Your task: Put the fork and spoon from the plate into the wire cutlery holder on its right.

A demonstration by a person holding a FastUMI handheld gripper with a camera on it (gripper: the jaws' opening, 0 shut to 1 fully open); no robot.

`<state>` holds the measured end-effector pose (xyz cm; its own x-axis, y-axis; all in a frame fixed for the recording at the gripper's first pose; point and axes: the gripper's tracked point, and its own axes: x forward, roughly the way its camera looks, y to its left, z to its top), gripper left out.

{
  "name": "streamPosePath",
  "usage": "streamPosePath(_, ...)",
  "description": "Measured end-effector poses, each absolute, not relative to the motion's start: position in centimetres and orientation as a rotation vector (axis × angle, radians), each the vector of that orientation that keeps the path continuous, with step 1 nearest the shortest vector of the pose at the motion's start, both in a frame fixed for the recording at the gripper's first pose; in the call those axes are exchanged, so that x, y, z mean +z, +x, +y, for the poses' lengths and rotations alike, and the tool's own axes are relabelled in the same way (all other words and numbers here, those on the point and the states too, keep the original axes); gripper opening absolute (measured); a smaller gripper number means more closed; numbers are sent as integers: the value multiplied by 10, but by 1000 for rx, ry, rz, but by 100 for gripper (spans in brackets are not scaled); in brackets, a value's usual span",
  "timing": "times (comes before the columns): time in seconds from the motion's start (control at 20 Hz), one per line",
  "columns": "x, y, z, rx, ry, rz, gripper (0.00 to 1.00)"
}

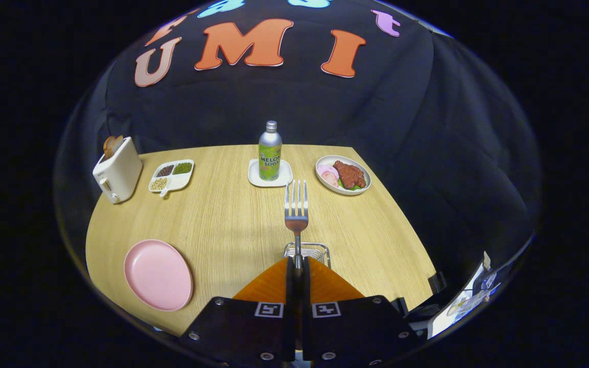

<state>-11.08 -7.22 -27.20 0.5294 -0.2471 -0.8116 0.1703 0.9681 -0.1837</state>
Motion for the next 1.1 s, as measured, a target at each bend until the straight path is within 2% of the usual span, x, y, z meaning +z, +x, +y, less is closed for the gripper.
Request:
streamPosePath(0.7, -316, -160, -87, -230, -151, 1261, 7)
streamPosePath(1.1, -321, -140, -87, -198, -163, 1222, 9)
